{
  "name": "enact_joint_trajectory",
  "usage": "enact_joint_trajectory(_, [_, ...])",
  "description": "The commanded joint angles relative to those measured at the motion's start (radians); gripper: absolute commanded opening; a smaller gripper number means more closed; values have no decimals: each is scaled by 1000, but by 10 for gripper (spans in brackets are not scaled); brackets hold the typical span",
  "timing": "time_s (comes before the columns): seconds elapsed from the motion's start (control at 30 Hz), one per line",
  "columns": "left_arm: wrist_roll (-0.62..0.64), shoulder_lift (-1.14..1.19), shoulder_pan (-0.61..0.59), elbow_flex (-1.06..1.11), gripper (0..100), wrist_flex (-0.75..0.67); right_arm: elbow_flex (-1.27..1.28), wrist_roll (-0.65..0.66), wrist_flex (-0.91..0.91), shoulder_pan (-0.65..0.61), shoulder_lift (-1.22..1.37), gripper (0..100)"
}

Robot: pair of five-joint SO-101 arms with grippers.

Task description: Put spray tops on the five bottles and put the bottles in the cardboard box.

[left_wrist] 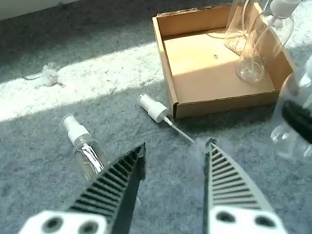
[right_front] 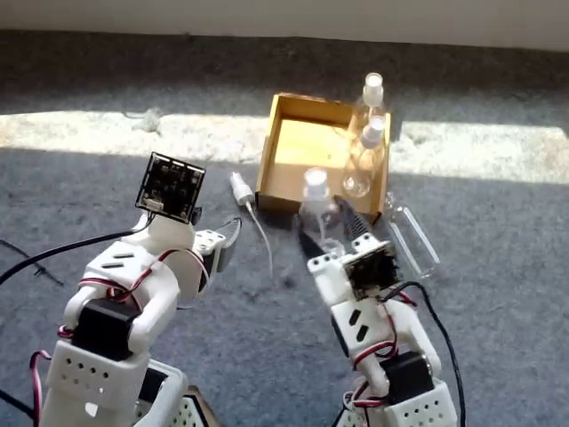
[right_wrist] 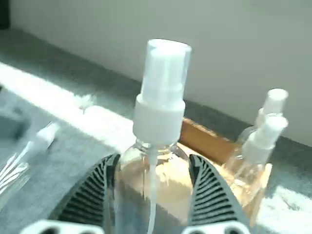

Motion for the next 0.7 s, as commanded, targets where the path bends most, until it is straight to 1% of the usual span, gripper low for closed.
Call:
enact_joint_trajectory(0.0, [-63, -13, -5, 48, 193, -44, -185, -81, -56, 44, 142, 4])
enact_joint_trajectory(0.17, [-61, -13, 1, 186, 194, -172, -417, -256, -127, 22, 526, 4])
enact_joint_trajectory(0.23, [-61, -13, -1, 216, 194, -206, -506, -282, -127, -12, 661, 4])
enact_joint_trajectory(0.33, [-60, -13, -4, 217, 194, -210, -601, -284, -130, -70, 805, 4])
enact_joint_trajectory(0.43, [-60, -33, -4, 226, 194, -207, -642, -284, -130, -124, 880, 4])
enact_joint_trajectory(0.5, [-60, -84, -4, 236, 199, -180, -641, -284, -130, -145, 889, 4])
enact_joint_trajectory(0.67, [-64, -323, -39, 269, 272, -100, -638, -290, -125, -191, 878, 4])
